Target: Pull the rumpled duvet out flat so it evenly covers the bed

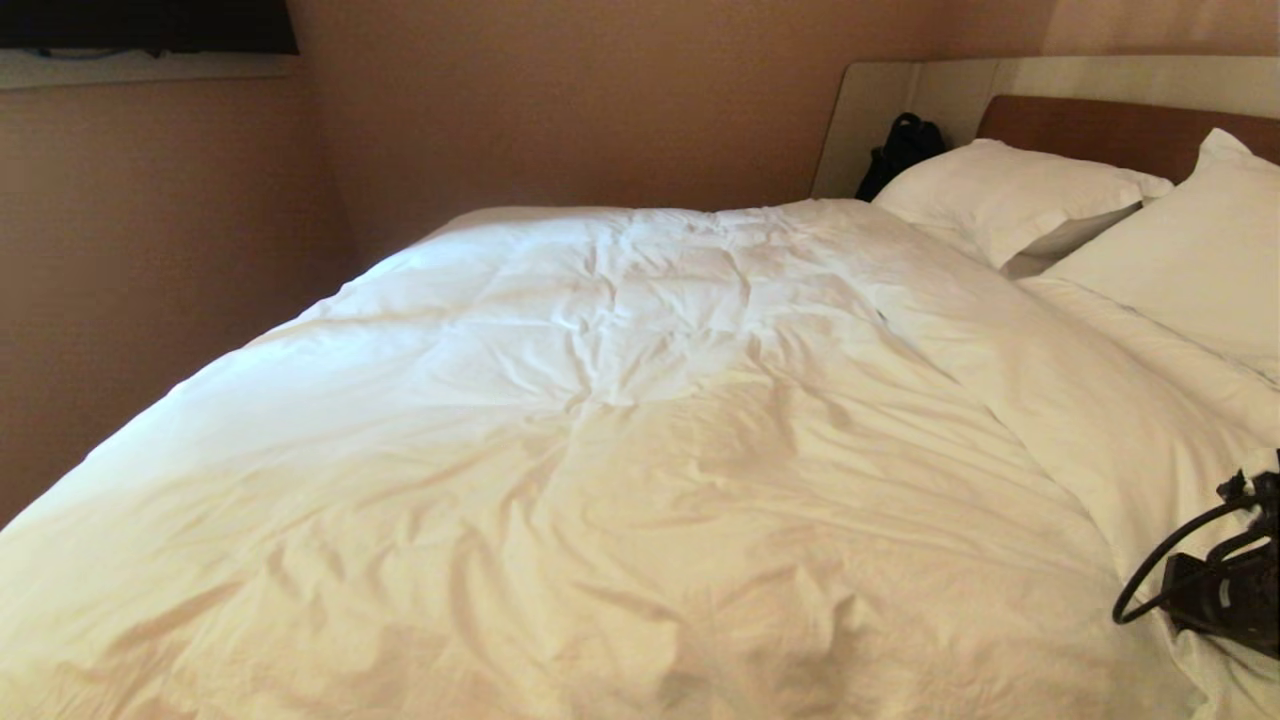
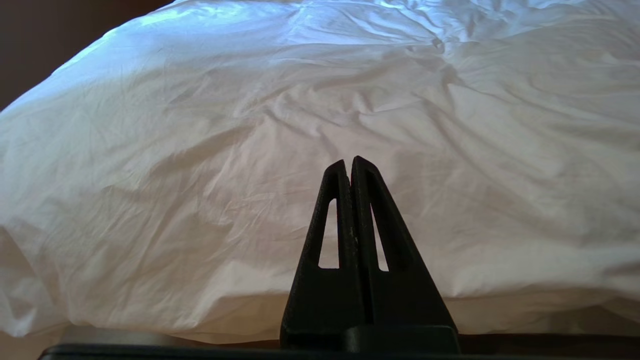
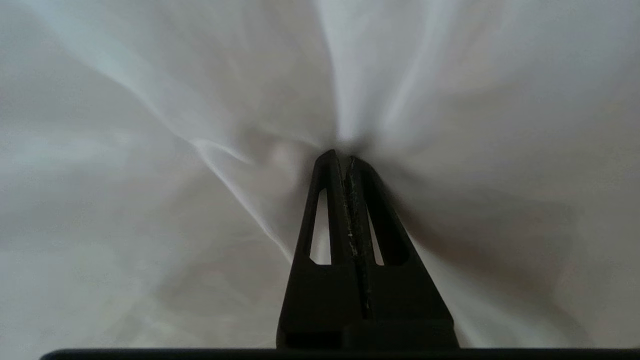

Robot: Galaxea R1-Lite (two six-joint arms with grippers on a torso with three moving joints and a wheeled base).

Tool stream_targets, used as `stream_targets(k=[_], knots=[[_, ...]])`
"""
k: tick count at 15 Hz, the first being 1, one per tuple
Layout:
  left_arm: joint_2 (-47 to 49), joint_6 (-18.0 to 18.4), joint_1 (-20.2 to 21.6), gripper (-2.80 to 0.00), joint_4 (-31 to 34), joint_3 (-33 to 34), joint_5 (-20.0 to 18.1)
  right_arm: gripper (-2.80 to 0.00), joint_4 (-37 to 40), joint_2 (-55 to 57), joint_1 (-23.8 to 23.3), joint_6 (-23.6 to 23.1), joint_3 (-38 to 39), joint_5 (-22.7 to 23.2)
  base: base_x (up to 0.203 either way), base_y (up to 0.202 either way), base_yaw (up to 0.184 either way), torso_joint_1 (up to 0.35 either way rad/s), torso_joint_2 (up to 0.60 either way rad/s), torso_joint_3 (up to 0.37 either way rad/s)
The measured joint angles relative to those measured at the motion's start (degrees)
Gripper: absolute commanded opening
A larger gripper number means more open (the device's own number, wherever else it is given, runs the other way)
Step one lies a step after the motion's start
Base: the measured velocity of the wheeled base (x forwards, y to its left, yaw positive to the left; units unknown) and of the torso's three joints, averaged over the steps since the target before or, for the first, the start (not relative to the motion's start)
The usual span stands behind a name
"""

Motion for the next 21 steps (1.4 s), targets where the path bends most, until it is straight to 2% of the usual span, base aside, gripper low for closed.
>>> stream_targets(k=[4, 8, 11, 16, 18, 21], knots=[[0.0, 0.0, 0.0, -2.80, 0.0, 0.0, 0.0, -2.80, 1.7, -6.4, 1.6, 0.1, 0.2, 0.9, 0.000, 0.000, 0.000, 0.000, 0.00, 0.000], [0.0, 0.0, 0.0, -2.80, 0.0, 0.0, 0.0, -2.80, 7.4, -17.1, 4.5, 0.2, -2.2, 3.4, 0.000, 0.000, 0.000, 0.000, 0.00, 0.000], [0.0, 0.0, 0.0, -2.80, 0.0, 0.0, 0.0, -2.80, 12.5, -25.3, 10.4, 1.1, -6.5, 5.8, 0.000, 0.000, 0.000, 0.000, 0.00, 0.000], [0.0, 0.0, 0.0, -2.80, 0.0, 0.0, 0.0, -2.80, 17.7, -38.3, 25.7, 2.3, -8.5, 6.7, 0.000, 0.000, 0.000, 0.000, 0.00, 0.000], [0.0, 0.0, 0.0, -2.80, 0.0, 0.0, 0.0, -2.80, 19.7, -44.1, 28.1, 2.6, -8.4, 6.2, 0.000, 0.000, 0.000, 0.000, 0.00, 0.000], [0.0, 0.0, 0.0, -2.80, 0.0, 0.0, 0.0, -2.80, 23.1, -51.8, 29.2, 2.3, -7.2, 3.6, 0.000, 0.000, 0.000, 0.000, 0.00, 0.000]])
